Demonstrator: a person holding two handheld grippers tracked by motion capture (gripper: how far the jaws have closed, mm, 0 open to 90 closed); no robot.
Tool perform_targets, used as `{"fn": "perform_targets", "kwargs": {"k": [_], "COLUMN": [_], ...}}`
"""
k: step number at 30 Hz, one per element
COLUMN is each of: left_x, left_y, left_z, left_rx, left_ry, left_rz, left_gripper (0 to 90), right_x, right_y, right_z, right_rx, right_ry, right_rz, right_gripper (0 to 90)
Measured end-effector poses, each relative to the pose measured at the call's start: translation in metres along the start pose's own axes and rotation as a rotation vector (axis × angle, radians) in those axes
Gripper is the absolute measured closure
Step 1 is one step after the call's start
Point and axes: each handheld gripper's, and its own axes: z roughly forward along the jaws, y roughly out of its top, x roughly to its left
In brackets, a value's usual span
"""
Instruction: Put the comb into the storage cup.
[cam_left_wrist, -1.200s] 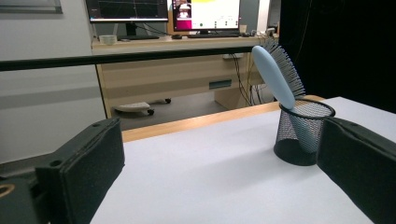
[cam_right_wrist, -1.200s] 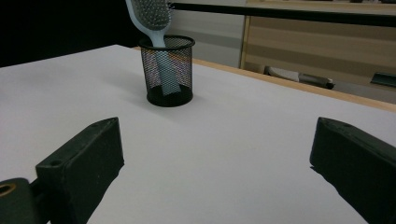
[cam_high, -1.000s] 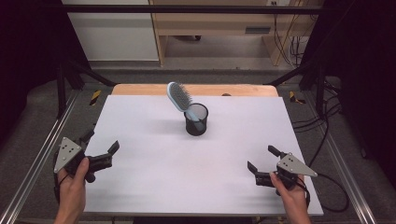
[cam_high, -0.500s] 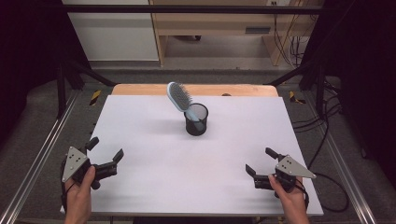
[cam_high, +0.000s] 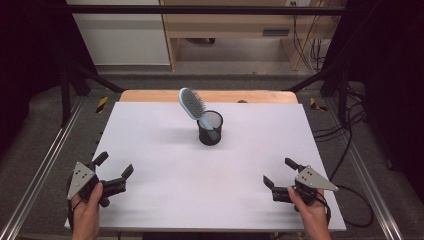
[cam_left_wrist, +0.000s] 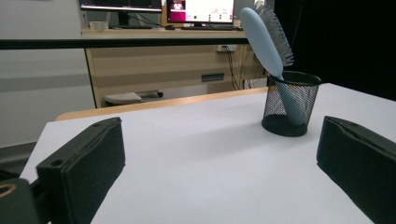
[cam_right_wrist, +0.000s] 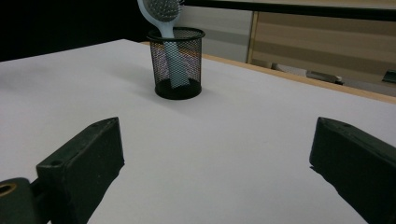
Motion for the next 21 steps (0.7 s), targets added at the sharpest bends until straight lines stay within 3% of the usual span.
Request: {"fn": "perform_targets", "kwargs": {"k": [11,15,21], "left_x": [-0.011,-0.018,-0.017], "left_y": [-0.003,-0.007,-0.010], "left_z": [0.003,0.007,0.010], "left_rx": [0.019,0.058,0.073], "left_ry": [-0.052,-0.078,-0.070], "left_rz": [-0.012,0.029,0.020], "left_gripper": [1.1,1.1,1.3], "right_x": [0.000,0.001,0.003], "right_y": [-0.001,-0.002,-0.003], "right_z": [0.001,0.002,0.002], "right_rx": [-0.005,0.005,0.015], "right_ry": [-0.001,0.004,0.008], "right_rz": [0.005,-0.004,-0.008], "right_gripper": [2.9,2.9,2.9]}}
